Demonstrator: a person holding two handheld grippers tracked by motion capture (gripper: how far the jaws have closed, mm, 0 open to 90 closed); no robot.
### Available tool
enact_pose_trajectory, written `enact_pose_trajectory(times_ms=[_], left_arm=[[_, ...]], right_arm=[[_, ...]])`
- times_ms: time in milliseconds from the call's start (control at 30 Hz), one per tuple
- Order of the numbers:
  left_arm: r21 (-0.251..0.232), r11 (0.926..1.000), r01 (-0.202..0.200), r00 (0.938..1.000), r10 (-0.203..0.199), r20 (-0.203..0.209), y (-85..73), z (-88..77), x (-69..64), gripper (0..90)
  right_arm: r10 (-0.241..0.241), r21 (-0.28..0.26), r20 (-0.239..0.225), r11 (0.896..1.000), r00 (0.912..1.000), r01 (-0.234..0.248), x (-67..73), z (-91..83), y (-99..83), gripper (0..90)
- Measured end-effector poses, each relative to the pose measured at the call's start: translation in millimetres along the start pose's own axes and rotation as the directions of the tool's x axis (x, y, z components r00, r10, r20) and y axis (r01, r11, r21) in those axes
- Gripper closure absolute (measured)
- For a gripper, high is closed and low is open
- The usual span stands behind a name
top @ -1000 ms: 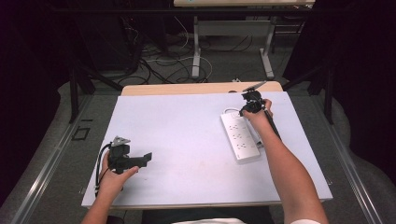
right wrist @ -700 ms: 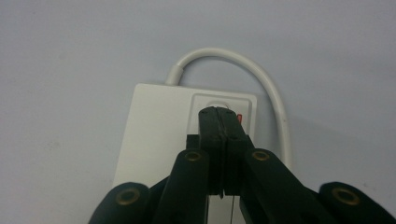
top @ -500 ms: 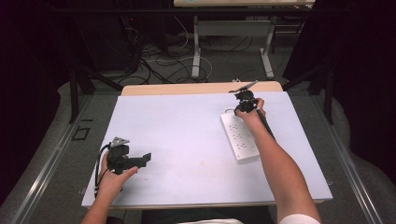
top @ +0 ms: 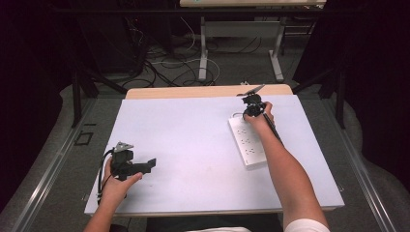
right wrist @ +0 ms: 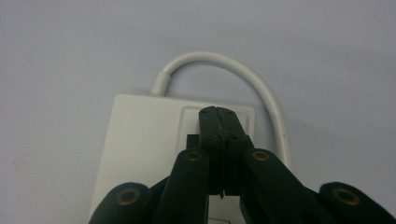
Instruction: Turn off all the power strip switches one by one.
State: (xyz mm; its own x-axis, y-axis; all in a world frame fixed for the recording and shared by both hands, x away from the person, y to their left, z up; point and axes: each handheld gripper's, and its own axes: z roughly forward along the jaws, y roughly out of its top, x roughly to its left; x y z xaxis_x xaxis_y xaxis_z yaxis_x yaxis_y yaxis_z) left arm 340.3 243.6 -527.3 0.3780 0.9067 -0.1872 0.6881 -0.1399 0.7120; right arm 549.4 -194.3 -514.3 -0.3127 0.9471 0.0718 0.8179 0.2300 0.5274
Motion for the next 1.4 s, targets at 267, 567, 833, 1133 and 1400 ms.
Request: enact_pose_trajectory(times_ms=[267, 567, 833, 1133, 1400], left_arm=[[-0.006, 1.0, -0.005, 1.0, 0.005, -0.004, -0.6, 0.1, -0.7, 1.8], [-0.005, 1.0, -0.001, 1.0, 0.001, -0.008, -1.3, -1.5, 0.1, 1.8], [-0.007, 1.0, 0.002, 1.0, -0.002, -0.009, -1.4, -1.0, 0.6, 1.8], [-0.011, 0.9999, 0.003, 0.9999, -0.003, -0.012, -1.2, -1.5, 1.1, 1.8], [-0.001, 1.0, -0.003, 0.9999, 0.003, -0.013, -0.9, -1.3, 0.3, 1.8]], right_arm=[[0.0, 0.016, 0.005, 1.0, 1.0, 0.0, 0.0, -0.4, 0.3, 90.0], [-0.057, -0.003, 0.044, 0.998, 0.9974, 0.057, 5.6, 2.4, -0.3, 90.0], [0.015, -0.02, -0.002, 1.0, 0.9999, -0.015, -1.5, -1.7, -1.5, 90.0], [0.019, 0.028, -0.012, 0.999, 0.9997, -0.019, 2.4, -9.6, -3.3, 90.0], [-0.022, 0.052, -0.022, 0.998, 0.9995, 0.023, 10.6, -18.8, -6.9, 90.0]])
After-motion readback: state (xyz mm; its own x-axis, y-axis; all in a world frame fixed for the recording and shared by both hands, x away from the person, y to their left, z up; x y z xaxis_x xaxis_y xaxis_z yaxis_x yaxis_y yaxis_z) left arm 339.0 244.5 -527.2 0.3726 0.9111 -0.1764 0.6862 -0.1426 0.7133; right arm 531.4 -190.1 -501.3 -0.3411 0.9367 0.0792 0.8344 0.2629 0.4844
